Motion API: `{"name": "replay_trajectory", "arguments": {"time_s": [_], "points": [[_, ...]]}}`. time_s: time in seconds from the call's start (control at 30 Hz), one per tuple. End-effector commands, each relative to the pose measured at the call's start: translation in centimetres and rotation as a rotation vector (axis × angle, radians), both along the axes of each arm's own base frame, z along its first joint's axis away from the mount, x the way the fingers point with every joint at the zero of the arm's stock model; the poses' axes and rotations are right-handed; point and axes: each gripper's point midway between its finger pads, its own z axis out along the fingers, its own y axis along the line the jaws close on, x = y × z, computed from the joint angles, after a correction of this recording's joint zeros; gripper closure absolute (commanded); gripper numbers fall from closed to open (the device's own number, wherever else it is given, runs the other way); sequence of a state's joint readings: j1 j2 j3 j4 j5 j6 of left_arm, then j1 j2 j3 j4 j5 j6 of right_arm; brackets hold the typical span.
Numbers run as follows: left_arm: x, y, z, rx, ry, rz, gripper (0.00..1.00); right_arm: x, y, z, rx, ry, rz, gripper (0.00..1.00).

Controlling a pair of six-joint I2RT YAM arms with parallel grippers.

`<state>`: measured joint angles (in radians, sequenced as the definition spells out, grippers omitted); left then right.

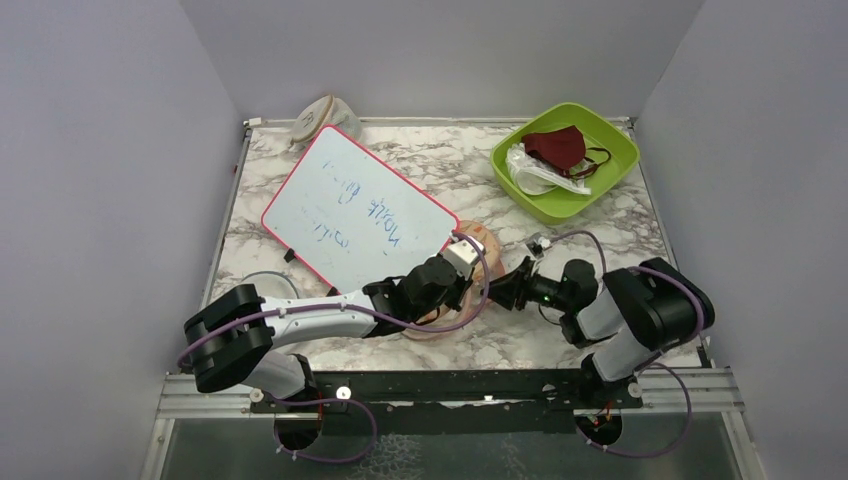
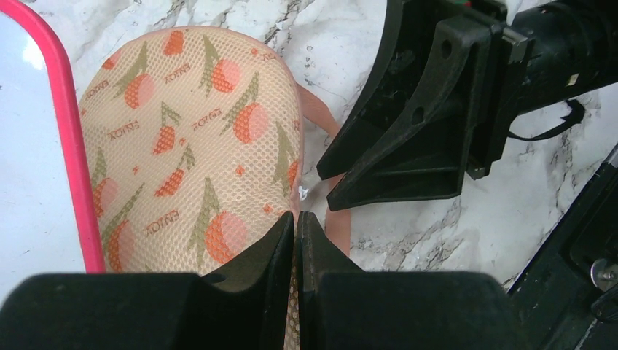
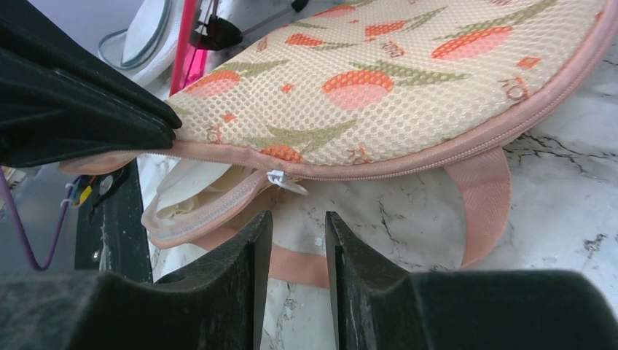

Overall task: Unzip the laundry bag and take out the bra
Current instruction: Unzip the laundry bag at the center of the board.

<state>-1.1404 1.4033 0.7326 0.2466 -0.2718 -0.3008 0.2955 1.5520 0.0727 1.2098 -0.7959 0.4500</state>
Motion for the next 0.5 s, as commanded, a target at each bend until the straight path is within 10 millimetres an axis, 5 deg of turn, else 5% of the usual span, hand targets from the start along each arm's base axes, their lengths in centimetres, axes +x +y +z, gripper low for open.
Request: {"name": "replay_trajectory", "arguments": {"time_s": [0.0, 0.33, 0.47], "points": [[-0.2, -0.3, 1.3, -0.047, -0.013, -0.026, 1.0, -0.5, 1.1, 2.7, 0.086, -0.164, 0.086, 0.7], [-0.3, -0.1, 1.1, -0.041, -0.007, -0.027, 1.0, -0.8, 2.2, 1.6, 0.092, -0.179, 0.083, 0.68], [-0.4, -0.1, 1.0, -0.04, -0.002, -0.027, 1.0, -0.3, 2.1, 2.7, 0.097, -0.236, 0.062, 0.68]]}}
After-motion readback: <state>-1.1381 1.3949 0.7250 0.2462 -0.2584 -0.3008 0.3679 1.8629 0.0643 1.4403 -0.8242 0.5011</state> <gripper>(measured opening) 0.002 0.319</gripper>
